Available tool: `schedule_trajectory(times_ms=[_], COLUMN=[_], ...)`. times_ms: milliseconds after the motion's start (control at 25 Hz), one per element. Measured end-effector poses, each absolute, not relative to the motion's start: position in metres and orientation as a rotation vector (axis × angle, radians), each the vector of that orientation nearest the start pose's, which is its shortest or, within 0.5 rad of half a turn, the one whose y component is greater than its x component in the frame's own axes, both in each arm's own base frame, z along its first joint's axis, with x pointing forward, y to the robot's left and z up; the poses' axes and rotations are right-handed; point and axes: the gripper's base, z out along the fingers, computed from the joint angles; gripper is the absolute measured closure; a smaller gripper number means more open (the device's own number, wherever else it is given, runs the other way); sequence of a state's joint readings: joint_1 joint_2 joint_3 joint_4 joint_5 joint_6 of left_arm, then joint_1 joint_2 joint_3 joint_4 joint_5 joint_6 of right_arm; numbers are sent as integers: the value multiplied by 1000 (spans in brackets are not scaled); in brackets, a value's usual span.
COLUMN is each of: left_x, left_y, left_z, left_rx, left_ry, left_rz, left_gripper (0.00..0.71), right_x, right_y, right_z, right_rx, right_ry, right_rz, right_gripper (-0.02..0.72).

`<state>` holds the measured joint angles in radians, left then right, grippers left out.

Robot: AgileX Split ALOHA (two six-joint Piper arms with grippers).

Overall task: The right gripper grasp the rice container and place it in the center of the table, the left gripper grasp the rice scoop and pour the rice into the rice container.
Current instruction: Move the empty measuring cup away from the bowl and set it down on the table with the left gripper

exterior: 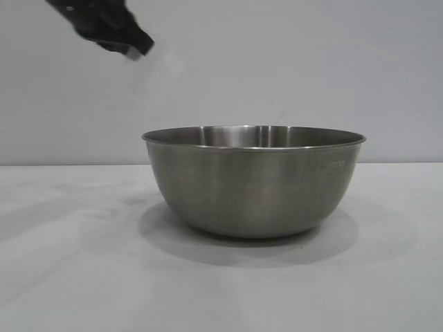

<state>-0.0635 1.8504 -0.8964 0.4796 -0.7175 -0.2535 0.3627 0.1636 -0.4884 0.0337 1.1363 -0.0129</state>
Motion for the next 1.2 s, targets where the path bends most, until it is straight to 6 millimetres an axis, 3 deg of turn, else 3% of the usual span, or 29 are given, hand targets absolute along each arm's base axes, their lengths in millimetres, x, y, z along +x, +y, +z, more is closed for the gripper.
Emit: schedule_trajectory(times_ms=[200,480,760,1080,1120,1200], left_x=[348,329,325,320,317,310], left_y=[-30,-26,-24,-23,-23,-23], left_z=[144,105,82,76,74,70], left_rx=[312,280,302,295,290,277], left_ry=[1779,1829,1846,1866,1875,1900], left_rz=[-303,-295,-260,-251,-251,-253], left_gripper=[710,710,710,710,662,662], right_x=[15,15,15,15,15,15], right_y=[9,9,9,9,9,9], right_z=[267,267,267,267,267,267], right_rx=[-430,-430,-430,-430,-430,-430], right_ry=[2264,2264,2264,2264,2264,2264], right_rz=[223,223,223,223,223,223], right_gripper=[447,447,447,447,447,447])
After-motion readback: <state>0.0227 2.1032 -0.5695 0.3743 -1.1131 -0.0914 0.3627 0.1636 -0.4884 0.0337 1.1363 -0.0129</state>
